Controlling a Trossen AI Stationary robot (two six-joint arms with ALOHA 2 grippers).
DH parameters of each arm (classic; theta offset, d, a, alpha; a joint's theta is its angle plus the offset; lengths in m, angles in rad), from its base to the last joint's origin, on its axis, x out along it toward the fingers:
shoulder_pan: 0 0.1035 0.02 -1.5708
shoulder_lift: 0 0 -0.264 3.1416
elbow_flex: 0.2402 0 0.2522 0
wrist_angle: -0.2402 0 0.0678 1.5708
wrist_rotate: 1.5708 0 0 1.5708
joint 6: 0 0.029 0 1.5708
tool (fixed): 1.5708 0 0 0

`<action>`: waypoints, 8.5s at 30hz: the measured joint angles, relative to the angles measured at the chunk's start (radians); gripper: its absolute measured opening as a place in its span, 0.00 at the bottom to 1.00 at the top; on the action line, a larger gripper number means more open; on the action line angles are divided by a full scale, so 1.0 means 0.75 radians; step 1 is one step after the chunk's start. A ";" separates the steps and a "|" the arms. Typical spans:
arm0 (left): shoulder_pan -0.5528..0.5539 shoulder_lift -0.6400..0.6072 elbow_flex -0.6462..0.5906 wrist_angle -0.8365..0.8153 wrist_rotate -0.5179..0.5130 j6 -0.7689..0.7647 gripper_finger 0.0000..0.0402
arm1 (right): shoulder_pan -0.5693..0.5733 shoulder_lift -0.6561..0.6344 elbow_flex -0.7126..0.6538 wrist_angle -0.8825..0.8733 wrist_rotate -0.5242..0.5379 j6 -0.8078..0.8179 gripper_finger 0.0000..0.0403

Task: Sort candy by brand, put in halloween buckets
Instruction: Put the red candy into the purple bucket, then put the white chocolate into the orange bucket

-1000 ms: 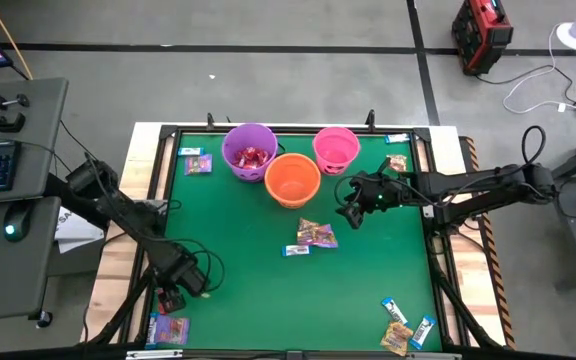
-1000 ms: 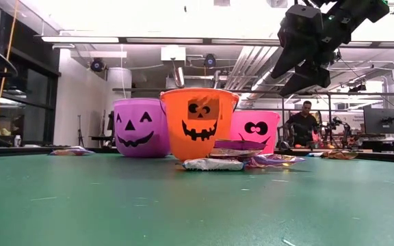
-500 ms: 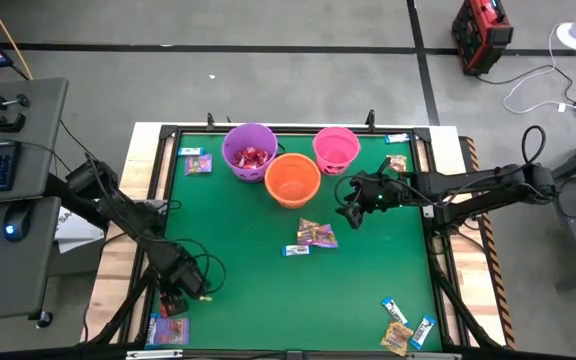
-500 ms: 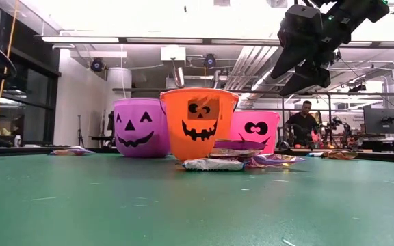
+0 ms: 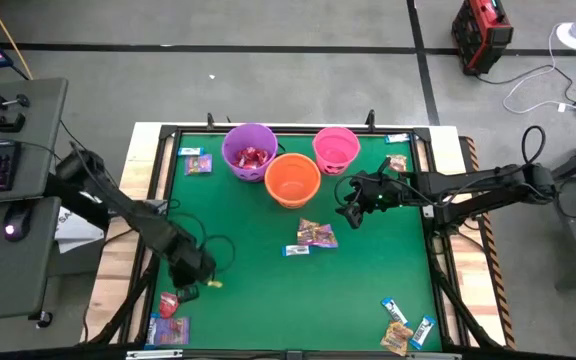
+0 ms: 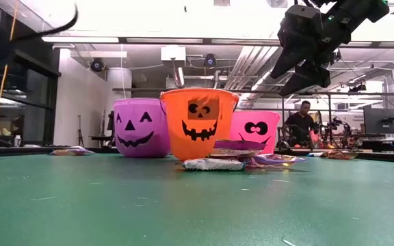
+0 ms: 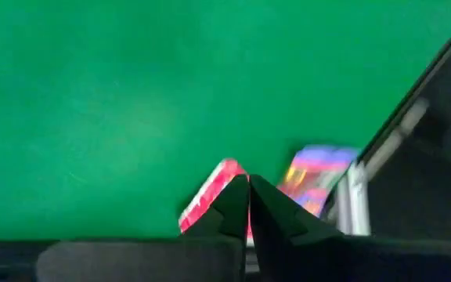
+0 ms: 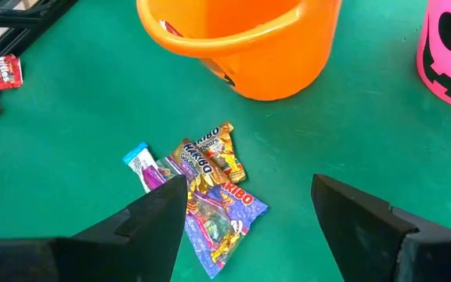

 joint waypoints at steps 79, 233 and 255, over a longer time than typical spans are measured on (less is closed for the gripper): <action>1.503 0.067 0.448 0.190 -0.698 1.197 0.25 | 0.001 0.001 0.032 0.585 0.347 0.142 0.66; 2.134 0.849 1.191 -0.965 -0.878 1.351 0.46 | -0.191 0.398 0.555 0.120 -0.010 -0.359 0.73; 2.182 1.186 1.191 -0.971 -0.933 1.809 0.46 | -0.101 0.398 0.555 0.104 -0.001 -0.246 0.73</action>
